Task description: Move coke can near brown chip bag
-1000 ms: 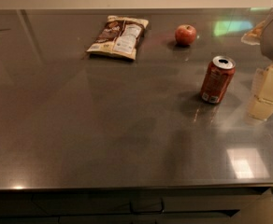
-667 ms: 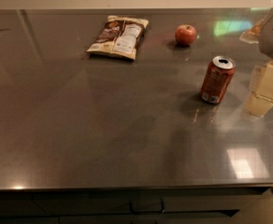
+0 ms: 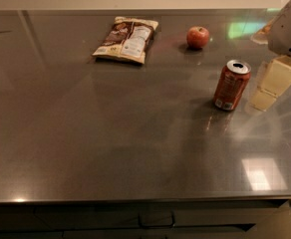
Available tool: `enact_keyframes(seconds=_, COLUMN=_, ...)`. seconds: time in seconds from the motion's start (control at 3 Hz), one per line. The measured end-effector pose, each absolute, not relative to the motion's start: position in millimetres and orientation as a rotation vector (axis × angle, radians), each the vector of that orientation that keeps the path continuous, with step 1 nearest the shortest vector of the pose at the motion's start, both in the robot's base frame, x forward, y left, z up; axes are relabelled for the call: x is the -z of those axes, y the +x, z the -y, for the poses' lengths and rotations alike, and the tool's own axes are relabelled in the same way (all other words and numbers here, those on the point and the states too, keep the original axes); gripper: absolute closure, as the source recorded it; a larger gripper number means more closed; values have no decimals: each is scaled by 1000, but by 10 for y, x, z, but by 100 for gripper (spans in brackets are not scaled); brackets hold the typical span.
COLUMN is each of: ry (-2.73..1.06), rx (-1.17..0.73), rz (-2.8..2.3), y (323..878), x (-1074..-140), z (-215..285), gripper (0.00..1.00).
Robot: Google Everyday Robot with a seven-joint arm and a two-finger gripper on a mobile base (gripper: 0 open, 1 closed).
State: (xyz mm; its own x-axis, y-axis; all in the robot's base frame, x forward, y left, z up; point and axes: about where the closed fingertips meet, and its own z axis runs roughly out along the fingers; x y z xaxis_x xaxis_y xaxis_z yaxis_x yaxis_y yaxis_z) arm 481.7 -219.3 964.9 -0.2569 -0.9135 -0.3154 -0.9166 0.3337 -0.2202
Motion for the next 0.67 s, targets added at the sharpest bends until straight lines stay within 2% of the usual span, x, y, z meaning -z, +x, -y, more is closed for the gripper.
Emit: enact_keyframes(seconds=0.67, ry=-1453, rx=-60, rz=-2241, y=5186, x=-9562, z=2412, gripper=0)
